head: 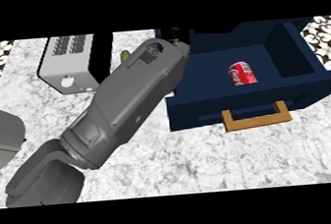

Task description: Pick up the can, place it into the drawer and close the drawer

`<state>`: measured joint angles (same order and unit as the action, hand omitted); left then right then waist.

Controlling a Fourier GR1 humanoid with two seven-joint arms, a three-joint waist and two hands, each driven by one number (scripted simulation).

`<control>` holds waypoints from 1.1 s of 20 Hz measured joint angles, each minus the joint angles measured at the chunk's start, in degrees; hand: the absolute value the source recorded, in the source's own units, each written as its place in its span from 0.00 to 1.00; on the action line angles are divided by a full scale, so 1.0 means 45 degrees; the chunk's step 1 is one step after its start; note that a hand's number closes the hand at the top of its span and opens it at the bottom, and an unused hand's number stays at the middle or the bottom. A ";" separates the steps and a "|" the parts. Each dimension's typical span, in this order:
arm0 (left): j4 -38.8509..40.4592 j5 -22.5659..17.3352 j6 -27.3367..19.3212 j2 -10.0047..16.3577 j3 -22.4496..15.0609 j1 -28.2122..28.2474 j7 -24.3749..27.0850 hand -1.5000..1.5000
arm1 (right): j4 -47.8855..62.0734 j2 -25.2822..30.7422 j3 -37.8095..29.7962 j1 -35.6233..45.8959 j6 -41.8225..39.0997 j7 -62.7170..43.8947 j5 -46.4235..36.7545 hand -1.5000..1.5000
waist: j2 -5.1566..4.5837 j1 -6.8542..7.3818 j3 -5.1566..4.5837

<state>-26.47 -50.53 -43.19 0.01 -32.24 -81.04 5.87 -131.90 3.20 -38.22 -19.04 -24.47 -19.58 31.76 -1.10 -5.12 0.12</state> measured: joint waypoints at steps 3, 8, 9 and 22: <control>0.0124 -0.0299 -0.0234 0.0001 -0.0218 0.0064 0.0271 0.00 | -0.0054 -0.0081 0.0128 0.0072 -0.0032 0.0016 -0.0139 0.00 | -0.0025 -0.0088 0.0003; 0.0221 -0.0781 -0.0409 -0.0002 -0.0463 0.0041 0.0557 0.00 | -0.0003 -0.0147 0.0192 0.0203 -0.0058 0.0084 -0.0252 0.00 | -0.0022 -0.0087 0.0000; 0.0158 -0.0910 -0.0463 0.0000 -0.0505 0.0084 0.0661 0.00 | -0.0004 -0.0204 0.0225 0.0209 -0.0104 0.0160 -0.0358 0.00 | -0.0023 -0.0102 0.0001; -0.0141 -0.1783 -0.0344 0.0002 -0.0493 -0.0002 0.1982 0.00 | -0.0975 0.0696 0.0782 0.1718 -0.1014 0.2423 -0.4019 0.00 | -0.0014 0.0268 -0.0009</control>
<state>-27.11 -58.56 -44.73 0.02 -34.45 -81.05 14.79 -136.29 6.33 -34.70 -11.31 -29.03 -8.68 13.68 -1.16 -3.91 0.08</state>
